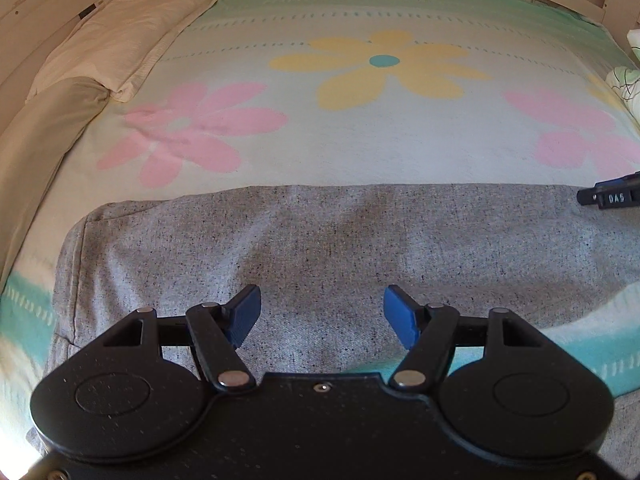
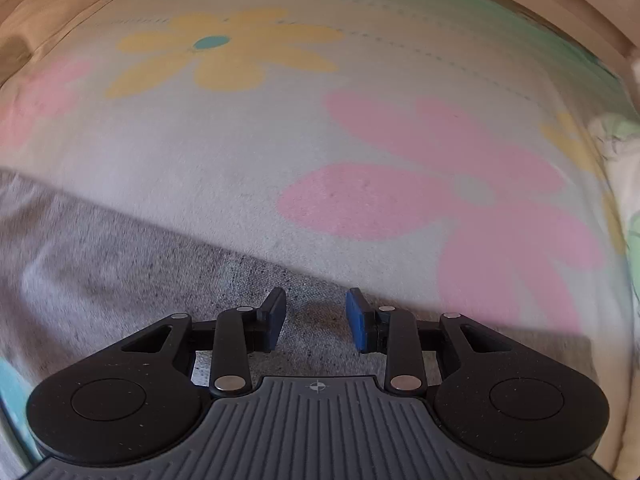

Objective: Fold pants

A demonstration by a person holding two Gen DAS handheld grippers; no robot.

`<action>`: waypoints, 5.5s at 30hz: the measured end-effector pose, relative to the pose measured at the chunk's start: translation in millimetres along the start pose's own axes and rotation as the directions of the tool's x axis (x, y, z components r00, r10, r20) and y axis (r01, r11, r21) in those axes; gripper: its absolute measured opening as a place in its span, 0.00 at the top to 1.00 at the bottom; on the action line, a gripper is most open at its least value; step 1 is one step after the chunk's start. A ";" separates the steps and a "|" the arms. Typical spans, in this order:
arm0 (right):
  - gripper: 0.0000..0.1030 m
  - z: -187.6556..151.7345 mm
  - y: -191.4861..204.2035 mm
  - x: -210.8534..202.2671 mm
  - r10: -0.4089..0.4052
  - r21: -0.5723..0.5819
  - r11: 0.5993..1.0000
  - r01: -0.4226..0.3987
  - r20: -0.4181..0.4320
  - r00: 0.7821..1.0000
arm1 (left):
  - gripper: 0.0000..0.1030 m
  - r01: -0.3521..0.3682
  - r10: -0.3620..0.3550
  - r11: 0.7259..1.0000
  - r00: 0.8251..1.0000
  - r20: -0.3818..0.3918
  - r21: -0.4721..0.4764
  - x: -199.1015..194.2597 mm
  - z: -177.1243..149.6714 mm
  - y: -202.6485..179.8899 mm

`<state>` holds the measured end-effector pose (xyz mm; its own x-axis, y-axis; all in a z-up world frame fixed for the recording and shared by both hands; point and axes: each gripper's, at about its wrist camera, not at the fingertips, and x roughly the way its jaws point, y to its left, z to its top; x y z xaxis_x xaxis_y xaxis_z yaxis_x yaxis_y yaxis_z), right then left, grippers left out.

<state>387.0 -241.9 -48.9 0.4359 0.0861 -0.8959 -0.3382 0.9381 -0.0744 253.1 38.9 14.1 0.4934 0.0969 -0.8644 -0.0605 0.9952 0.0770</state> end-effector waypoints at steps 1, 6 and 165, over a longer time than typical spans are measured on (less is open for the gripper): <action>0.69 -0.9 0.7 2.8 0.008 -0.026 1.000 -0.007 0.002 1.000 | 0.31 -0.005 0.005 1.000 1.000 0.004 -0.002 0.0 0.9 0.9; 0.55 -5.4 5.1 13.7 0.024 -0.146 0.989 -0.019 0.033 0.999 | 0.31 -0.007 0.007 1.000 1.000 0.014 -0.006 -0.3 2.9 3.5; 0.93 -251.1 -1.5 -203.3 -0.444 0.566 0.745 0.353 0.025 0.896 | 0.95 0.048 -0.062 0.991 0.991 -0.116 -0.125 -26.6 -186.3 28.0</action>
<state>89.4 -345.1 23.4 0.5615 -0.3310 -0.7584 0.3742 0.9190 -0.1240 76.7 61.5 -53.3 0.3924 0.0324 -0.9192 -0.1452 0.9890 -0.0272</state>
